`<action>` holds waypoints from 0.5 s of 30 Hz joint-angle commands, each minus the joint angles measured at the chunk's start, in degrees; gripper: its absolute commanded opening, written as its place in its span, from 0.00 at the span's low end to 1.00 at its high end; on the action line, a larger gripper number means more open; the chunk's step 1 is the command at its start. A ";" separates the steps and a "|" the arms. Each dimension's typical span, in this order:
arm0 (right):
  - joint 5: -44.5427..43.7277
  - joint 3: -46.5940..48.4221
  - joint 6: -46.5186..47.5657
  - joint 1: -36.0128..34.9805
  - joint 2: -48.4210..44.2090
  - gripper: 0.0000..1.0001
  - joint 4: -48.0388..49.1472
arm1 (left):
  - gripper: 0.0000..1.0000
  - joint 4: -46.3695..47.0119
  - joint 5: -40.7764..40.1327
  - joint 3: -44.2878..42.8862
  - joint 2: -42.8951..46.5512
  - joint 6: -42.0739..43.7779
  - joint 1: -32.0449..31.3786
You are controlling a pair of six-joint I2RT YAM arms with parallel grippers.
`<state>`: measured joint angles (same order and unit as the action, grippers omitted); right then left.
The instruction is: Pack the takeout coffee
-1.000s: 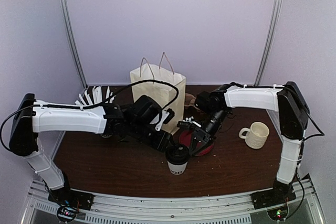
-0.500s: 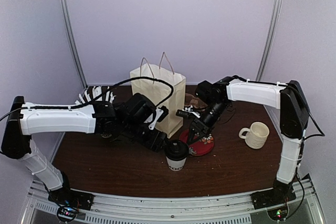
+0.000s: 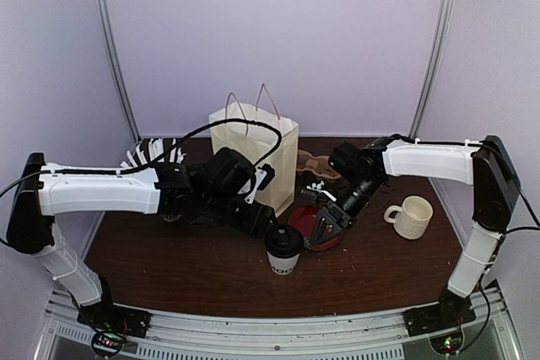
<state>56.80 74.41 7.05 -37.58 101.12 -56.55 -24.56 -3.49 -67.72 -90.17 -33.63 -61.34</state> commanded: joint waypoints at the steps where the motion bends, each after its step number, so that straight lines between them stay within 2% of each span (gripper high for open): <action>1: 4.22 0.07 -2.74 -1.06 1.69 0.55 4.04 | 0.65 3.49 1.47 -1.93 -2.70 -1.16 0.18; 8: 6.57 1.19 -3.82 -3.29 4.62 0.61 4.42 | 0.63 5.17 3.13 -1.36 -3.90 -1.64 0.62; 15: 6.26 1.90 -4.67 -3.55 6.08 0.56 4.91 | 0.59 4.90 5.18 -0.67 -5.29 -1.53 1.22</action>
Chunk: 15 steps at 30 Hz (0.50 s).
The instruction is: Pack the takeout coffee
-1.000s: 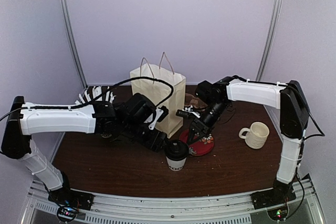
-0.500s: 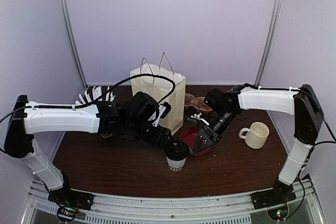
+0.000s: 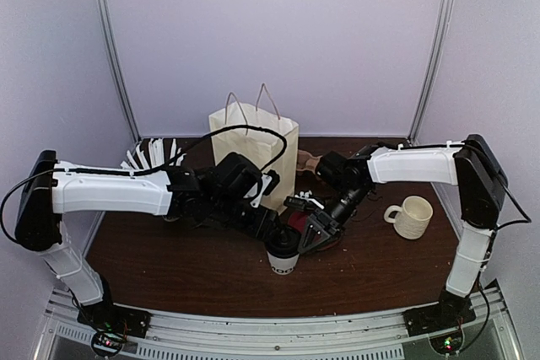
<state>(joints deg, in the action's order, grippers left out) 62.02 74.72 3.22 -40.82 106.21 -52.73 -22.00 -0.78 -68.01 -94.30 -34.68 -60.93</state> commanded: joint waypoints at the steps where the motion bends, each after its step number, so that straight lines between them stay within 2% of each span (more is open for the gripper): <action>1: 0.97 1.65 -0.97 -0.31 1.08 0.55 1.24 | 0.59 2.41 2.79 -0.18 -1.37 -0.48 0.81; 10: -2.75 1.77 -3.22 -0.31 3.84 0.48 2.44 | 0.53 1.52 4.70 1.35 -2.01 0.11 0.87; 15: -15.70 2.01 -3.22 -0.31 6.18 0.46 0.33 | 0.50 0.79 4.36 3.48 -1.12 0.12 0.90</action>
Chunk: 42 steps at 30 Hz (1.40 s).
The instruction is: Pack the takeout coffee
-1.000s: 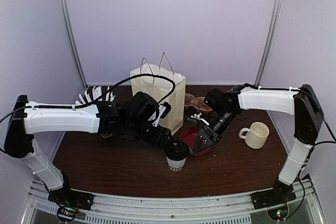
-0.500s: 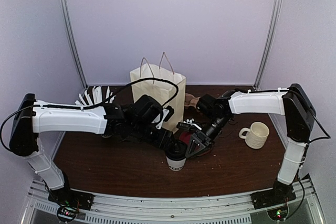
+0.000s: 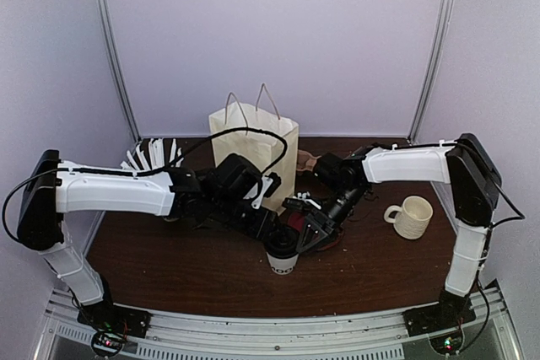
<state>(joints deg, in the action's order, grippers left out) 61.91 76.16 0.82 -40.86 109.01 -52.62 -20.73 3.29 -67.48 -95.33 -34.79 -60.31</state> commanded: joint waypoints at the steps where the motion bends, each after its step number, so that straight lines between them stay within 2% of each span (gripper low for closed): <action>1: -19.59 0.57 -0.82 -0.27 4.31 0.46 -0.50 | 0.50 -0.54 -0.37 3.68 0.19 -0.04 0.30; 3: -25.11 0.74 -0.82 -0.27 5.80 0.44 -1.86 | 0.49 -0.67 -1.51 4.91 0.62 -0.40 0.32; 6: -26.81 1.70 -0.82 -0.21 6.89 0.43 -3.12 | 0.49 -1.12 -2.01 5.36 0.56 -0.55 0.42; 8: -21.34 3.92 0.47 0.10 6.86 0.43 -4.15 | 0.49 -1.45 -2.14 4.99 0.68 -0.27 0.43; 12: -2.98 12.02 8.60 0.34 4.44 0.46 -10.08 | 0.54 0.64 -1.61 3.98 2.50 2.96 0.42; 15: 0.94 16.57 13.37 0.92 2.49 0.51 -15.26 | 0.61 1.90 -1.99 2.09 4.61 6.24 0.40; 18: -1.36 16.61 13.59 1.68 0.36 0.61 -16.23 | 0.64 2.04 -2.15 -0.15 5.91 9.02 0.42; 21: -4.20 15.90 15.05 2.37 -1.12 0.65 -17.31 | 0.67 0.00 -2.36 -2.71 6.31 11.08 0.37; 29: -9.87 15.39 17.36 3.95 -4.82 0.63 -16.41 | 0.67 -3.56 -6.47 -3.57 8.25 12.99 0.42; 33: -11.27 15.38 17.60 3.95 -4.77 0.61 -15.65 | 0.65 -5.30 -7.50 -2.69 7.51 10.88 0.44; 42: -12.06 14.14 17.78 3.90 -4.40 0.60 -14.72 | 0.66 1.03 0.89 1.82 6.59 9.64 0.44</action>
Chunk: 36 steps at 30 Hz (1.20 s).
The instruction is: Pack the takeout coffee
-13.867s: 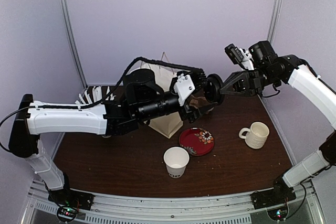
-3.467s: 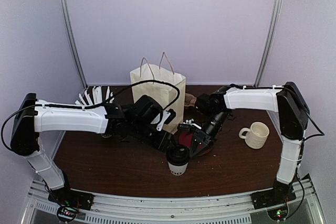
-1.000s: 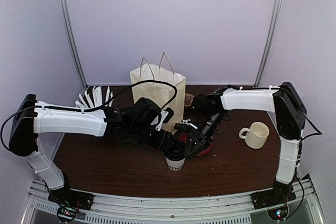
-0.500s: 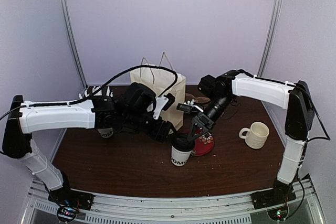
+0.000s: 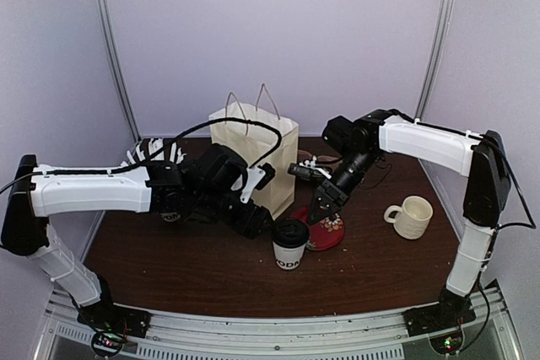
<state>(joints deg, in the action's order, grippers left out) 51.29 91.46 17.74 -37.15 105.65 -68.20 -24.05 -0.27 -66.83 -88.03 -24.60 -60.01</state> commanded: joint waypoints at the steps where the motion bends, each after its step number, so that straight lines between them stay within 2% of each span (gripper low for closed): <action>1: -1.57 -1.49 0.83 0.18 -1.07 0.60 1.04 | 0.66 4.78 4.93 1.11 -1.14 -0.42 0.10; 15: -0.20 -5.47 -0.25 0.21 -0.02 0.59 3.10 | 0.65 5.55 7.70 1.04 -2.61 -0.50 0.10; 19: 0.19 -5.30 -0.72 0.19 0.85 0.55 3.31 | 0.64 2.36 7.24 0.13 -3.16 -0.69 0.08; 27: 0.91 -4.51 -1.55 0.32 2.66 0.49 3.77 | 0.63 3.82 3.45 9.02 4.83 -8.82 -0.55; 32: 1.66 -3.51 -2.46 0.85 3.97 0.42 3.38 | 0.57 6.73 9.77 9.98 3.11 -14.92 -0.55; 36: 3.52 -3.61 -4.11 2.73 4.36 0.38 3.95 | 0.56 15.54 13.05 14.50 3.37 -19.98 -0.25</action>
<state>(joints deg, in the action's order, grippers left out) 52.27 86.63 15.42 -36.40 109.32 -64.88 -18.11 8.12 -55.96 -84.82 -38.00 -60.23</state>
